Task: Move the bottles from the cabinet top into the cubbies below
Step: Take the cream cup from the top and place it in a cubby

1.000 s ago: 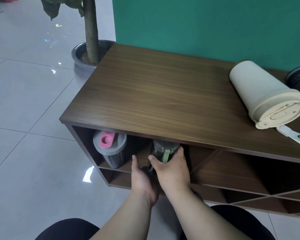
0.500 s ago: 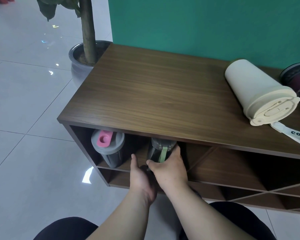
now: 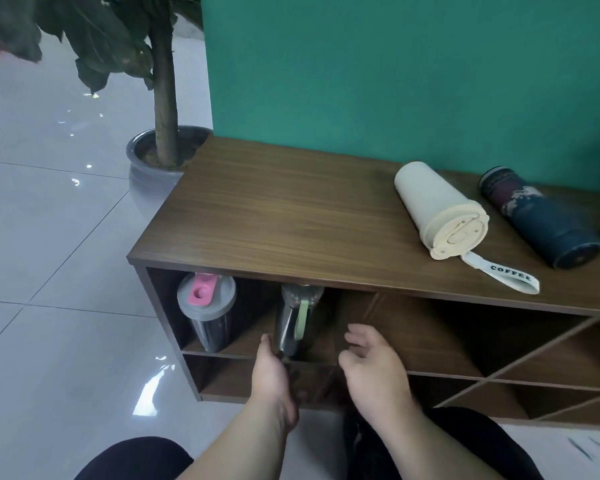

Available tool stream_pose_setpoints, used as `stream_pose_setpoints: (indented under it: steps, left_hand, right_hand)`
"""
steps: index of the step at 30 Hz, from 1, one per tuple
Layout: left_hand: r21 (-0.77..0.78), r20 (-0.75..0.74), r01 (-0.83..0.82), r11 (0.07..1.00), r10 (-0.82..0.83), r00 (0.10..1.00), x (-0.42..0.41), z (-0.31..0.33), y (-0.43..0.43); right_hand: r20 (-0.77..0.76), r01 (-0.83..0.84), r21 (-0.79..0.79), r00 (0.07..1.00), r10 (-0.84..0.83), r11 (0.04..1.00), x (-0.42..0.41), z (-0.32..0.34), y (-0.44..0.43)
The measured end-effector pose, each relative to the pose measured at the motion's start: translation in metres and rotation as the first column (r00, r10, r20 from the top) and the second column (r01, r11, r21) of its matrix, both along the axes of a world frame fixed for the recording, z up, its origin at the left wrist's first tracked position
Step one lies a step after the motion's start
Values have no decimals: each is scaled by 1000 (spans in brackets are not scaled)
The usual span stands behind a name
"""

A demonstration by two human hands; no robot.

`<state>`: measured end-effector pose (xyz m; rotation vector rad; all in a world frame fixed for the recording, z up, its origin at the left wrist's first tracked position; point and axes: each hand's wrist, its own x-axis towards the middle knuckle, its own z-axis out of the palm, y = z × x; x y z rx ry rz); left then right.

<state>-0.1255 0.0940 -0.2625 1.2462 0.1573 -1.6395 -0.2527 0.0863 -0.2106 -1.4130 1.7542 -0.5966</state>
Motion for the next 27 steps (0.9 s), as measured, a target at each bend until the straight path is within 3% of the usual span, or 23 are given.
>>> stream_pose_setpoints:
  steps: [3, 6, 12, 16, 22, 27]
  left_hand:
    - [4, -32, 36, 999, -35, 999, -11, -2, 7]
    - [-3, -24, 85, 996, -85, 996, -25, -2, 13]
    - [-51, 33, 181, 982, -179, 983, -42, 16, 24]
    - [-81, 54, 225, 971, -221, 974, -49, 19, 22]
    - [-88, 48, 284, 955, -281, 958, -66, 19, 6]
    - [-90, 58, 330, 940, -326, 944, -87, 30, -9]
  right_hand:
    - [105, 126, -132, 988, -113, 983, -23, 39, 10]
    - [99, 224, -309, 974, -203, 924, -44, 74, 10]
    - [-120, 161, -485, 961, -248, 859, -73, 119, -39]
    - [-185, 185, -447, 938, -293, 875, -70, 124, -84]
    - [-28, 290, -397, 945, -327, 871, -59, 120, -119]
    - [-51, 243, -452, 953, -297, 858, -71, 127, -98]
